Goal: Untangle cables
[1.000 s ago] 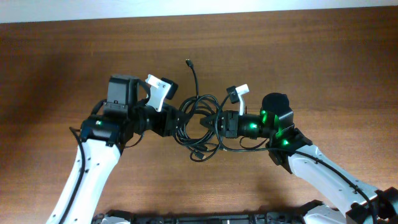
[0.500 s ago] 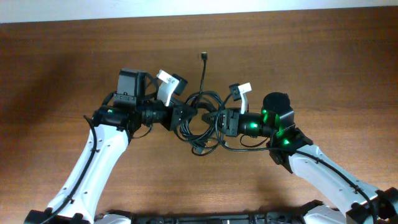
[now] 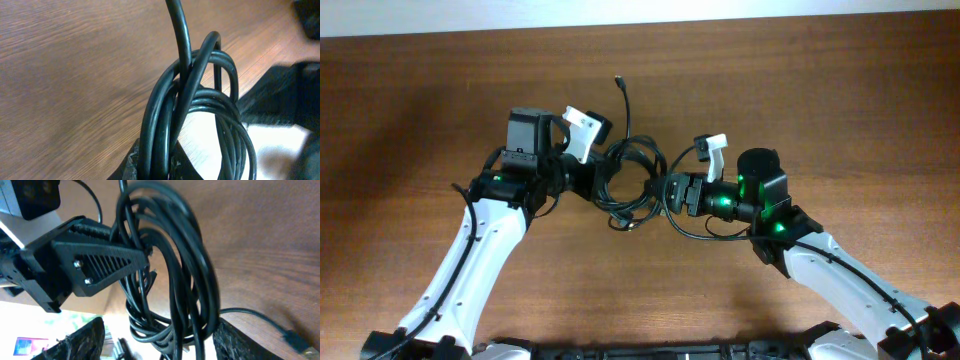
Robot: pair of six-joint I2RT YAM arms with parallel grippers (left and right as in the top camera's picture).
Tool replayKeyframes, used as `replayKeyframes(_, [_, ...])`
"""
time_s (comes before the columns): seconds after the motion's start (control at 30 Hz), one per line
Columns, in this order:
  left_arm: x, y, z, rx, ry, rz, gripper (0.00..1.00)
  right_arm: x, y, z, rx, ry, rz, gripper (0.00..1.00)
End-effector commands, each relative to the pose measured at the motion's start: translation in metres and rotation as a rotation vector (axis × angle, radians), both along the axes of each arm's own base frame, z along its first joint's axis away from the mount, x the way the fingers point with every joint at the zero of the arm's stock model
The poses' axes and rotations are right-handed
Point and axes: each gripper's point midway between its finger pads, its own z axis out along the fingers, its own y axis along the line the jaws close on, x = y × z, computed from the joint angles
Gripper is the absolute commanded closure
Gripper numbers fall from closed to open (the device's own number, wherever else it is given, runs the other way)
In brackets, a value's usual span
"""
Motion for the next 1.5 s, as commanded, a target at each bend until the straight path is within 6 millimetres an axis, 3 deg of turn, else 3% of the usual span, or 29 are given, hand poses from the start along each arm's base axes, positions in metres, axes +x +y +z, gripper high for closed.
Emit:
replayKeyframes(0.0, [0.005,0.009,0.000,0.109,-0.105,-0.069,1.00,0.009,-0.010,0.000,-0.077,-0.160,0.010,0.33])
replayKeyframes(0.27, [-0.024,-0.012,-0.002,0.129,-0.198,-0.349,1.00,0.010,-0.012,0.000,-0.215,-0.453,0.110,0.33])
replayKeyframes(0.43, [-0.040,-0.035,-0.003,0.122,-0.197,-0.426,1.00,0.004,-0.010,-0.003,-0.212,-0.447,0.145,0.33])
replayKeyframes(0.5, [-0.045,-0.046,-0.001,0.117,-0.214,-0.461,1.00,0.000,-0.010,-0.009,-0.216,-0.415,0.159,0.48])
replayKeyframes(0.53, [-0.047,-0.053,0.000,0.115,-0.230,-0.478,1.00,-0.003,-0.011,-0.015,-0.226,-0.383,0.164,0.68])
replayKeyframes(0.6, [-0.043,-0.055,0.002,0.122,-0.256,-0.477,1.00,-0.006,-0.012,-0.020,-0.233,-0.357,0.169,0.87])
replayKeyframes(0.63, [-0.041,-0.054,0.002,0.133,-0.263,-0.469,0.97,-0.006,-0.013,-0.021,-0.235,-0.351,0.170,0.96])
replayKeyframes(0.7, [-0.033,-0.047,-0.001,0.183,-0.272,-0.433,0.93,-0.006,-0.012,-0.020,-0.233,-0.354,0.168,0.96])
replayKeyframes(0.8, [-0.024,-0.037,-0.007,0.231,-0.234,-0.342,0.69,0.000,-0.016,-0.021,-0.219,-0.278,0.100,0.96])
replayKeyframes(0.87, [-0.017,-0.028,-0.011,0.261,-0.196,-0.250,0.42,0.010,-0.023,-0.025,-0.211,-0.176,-0.006,0.96])
replayKeyframes(0.9, [-0.014,-0.025,-0.011,0.269,-0.184,-0.215,0.40,0.014,-0.026,-0.027,-0.206,-0.135,-0.052,0.96])
replayKeyframes(0.97, [-0.001,-0.011,-0.010,0.266,-0.129,-0.050,0.05,0.025,-0.035,-0.031,-0.173,-0.010,-0.186,0.96])
replayKeyframes(1.0, [0.006,-0.005,-0.005,0.230,-0.095,0.040,0.01,0.027,-0.037,-0.031,-0.152,0.038,-0.225,0.96])
replayKeyframes(1.17, [0.024,0.017,0.011,-0.032,0.143,0.403,0.01,0.042,-0.043,-0.021,0.030,0.253,-0.421,0.96])
replayKeyframes(1.33, [0.007,-0.009,0.023,-0.309,0.446,0.490,0.01,0.057,-0.045,0.002,0.116,0.190,-0.472,0.96])
replayKeyframes(1.47, [-0.006,-0.025,0.025,-0.419,0.663,0.589,0.01,0.058,-0.047,0.002,0.112,0.187,-0.489,0.96])
